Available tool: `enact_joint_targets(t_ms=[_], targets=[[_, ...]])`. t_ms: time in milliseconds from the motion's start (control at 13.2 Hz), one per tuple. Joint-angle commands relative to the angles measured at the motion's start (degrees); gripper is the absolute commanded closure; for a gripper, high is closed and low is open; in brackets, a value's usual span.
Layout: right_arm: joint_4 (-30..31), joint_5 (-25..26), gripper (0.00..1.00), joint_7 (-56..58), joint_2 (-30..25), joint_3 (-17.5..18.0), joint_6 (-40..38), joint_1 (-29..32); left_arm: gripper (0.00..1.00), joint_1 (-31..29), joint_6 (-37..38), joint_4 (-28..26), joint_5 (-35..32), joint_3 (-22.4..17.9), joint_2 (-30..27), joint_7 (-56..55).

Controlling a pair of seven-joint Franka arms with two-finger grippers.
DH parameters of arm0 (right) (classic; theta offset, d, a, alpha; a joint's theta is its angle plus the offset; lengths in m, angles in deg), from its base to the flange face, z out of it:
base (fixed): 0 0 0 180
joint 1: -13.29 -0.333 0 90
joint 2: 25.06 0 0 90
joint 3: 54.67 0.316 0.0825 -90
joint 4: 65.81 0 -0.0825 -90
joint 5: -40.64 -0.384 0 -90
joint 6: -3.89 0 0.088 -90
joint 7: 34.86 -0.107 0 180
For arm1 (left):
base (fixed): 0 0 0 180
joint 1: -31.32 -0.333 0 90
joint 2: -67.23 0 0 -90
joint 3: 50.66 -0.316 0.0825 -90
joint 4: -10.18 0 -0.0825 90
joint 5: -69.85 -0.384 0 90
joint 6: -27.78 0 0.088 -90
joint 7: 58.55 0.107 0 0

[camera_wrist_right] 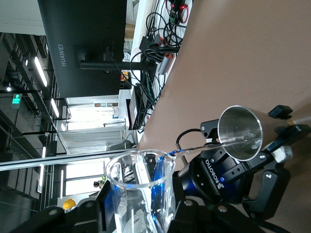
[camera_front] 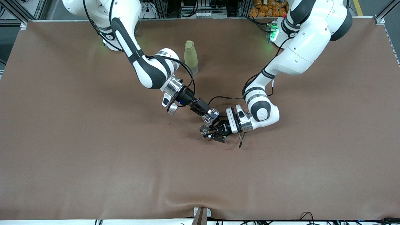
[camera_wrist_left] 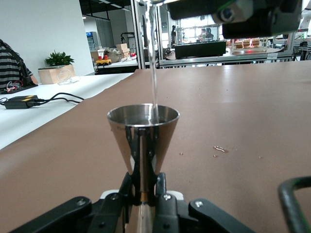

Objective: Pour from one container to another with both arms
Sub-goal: 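Tilt the beaker with the right gripper, pouring liquid into the jigger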

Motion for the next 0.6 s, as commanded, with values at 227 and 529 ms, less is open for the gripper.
enact_joint_targets(t_ms=[227,529], targets=[[-0.5,-15.0,1.0,4.8,-0.4,-0.5,-0.3,-0.4,1.0,0.3,-0.3,0.3,2.7,0.0,0.0,4.9],[-0.6,-15.1,1.0,1.6,-0.4,-0.5,-0.3,-0.6,1.0,0.4,-0.3,0.3,2.8,0.0,-0.1,4.5]])
